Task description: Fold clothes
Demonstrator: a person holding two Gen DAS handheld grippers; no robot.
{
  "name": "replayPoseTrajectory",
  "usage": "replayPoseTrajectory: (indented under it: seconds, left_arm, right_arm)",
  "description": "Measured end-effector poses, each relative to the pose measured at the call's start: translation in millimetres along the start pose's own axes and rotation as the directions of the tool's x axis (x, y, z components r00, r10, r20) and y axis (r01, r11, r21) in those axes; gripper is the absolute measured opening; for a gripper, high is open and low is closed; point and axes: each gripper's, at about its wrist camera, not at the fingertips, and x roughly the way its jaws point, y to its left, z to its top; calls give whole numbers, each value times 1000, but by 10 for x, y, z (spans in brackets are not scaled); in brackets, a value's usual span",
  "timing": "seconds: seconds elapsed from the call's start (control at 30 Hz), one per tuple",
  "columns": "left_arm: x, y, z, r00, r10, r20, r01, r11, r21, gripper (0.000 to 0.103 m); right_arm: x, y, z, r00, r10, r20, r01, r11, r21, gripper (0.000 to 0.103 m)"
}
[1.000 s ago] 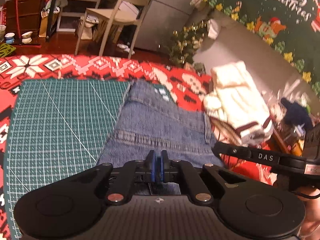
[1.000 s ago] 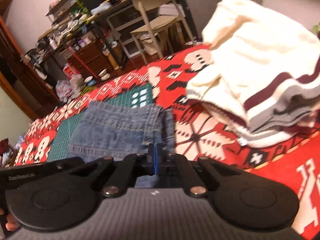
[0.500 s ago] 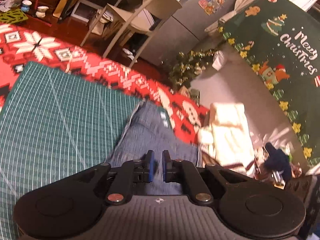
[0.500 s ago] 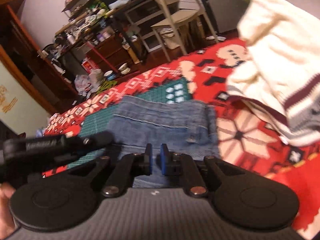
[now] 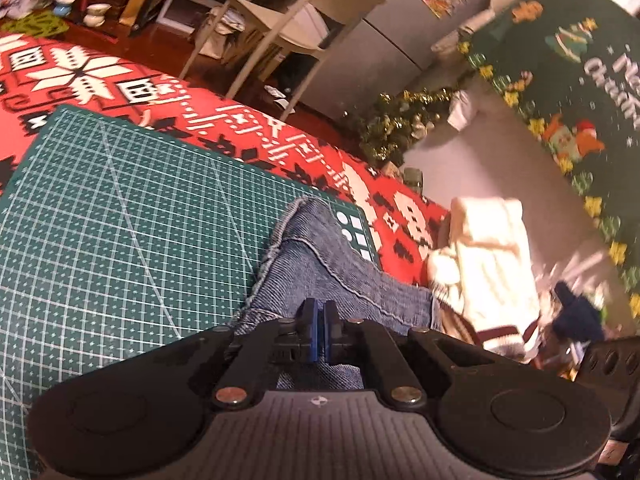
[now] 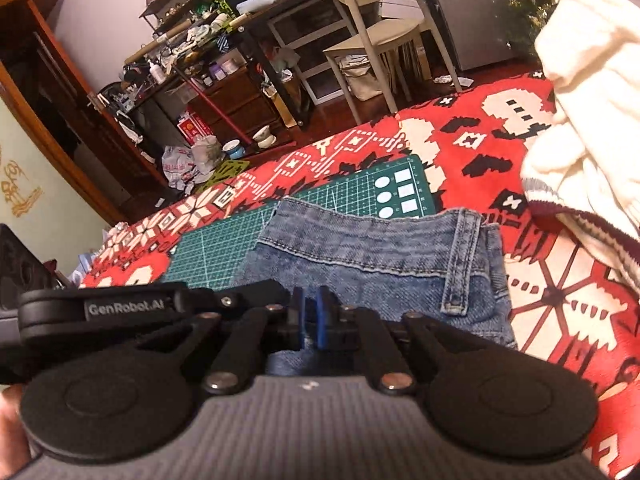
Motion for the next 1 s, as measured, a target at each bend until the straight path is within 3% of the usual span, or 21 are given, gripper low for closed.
replayPoseTrajectory:
  seconds: [0.13, 0.33, 0.53, 0.6, 0.63, 0.7, 0.83, 1.0]
  left_arm:
    - [66, 6, -21, 1000, 0, -5, 0, 1000, -6, 3]
    - [53, -54, -33, 1000, 17, -2, -17, 999, 33, 3]
    - [-56, -159, -19, 999, 27, 23, -28, 998, 56, 3]
    - [-170, -228, -28, 998, 46, 36, -49, 995, 91, 3]
    - [-246, -266, -44, 997, 60, 46, -65, 991, 118, 3]
    - [-428, -319, -97, 994, 90, 68, -100, 982, 161, 3]
    - [-797, -301, -168, 991, 112, 70, -121, 982, 143, 5]
    - [-1126, -180, -346, 999, 33, -26, -32, 999, 42, 10]
  right_arm:
    - [-17, -56, -20, 1000, -15, -9, 15, 1000, -13, 0]
    - [-205, -169, -54, 991, -137, -2, 137, 990, -44, 0]
    - [-477, -368, -51, 981, -193, 19, 192, 981, 31, 0]
    - [-598, -389, -26, 970, -238, 41, 237, 971, 25, 10]
    - [-663, -404, -17, 967, -251, 51, 250, 968, 28, 11]
    - [-821, -457, -18, 971, -229, 61, 225, 972, 63, 11]
    - [-1127, -516, -94, 981, -182, 66, 172, 977, 128, 14]
    - [-1402, -309, -277, 989, -147, 31, 145, 988, 59, 14]
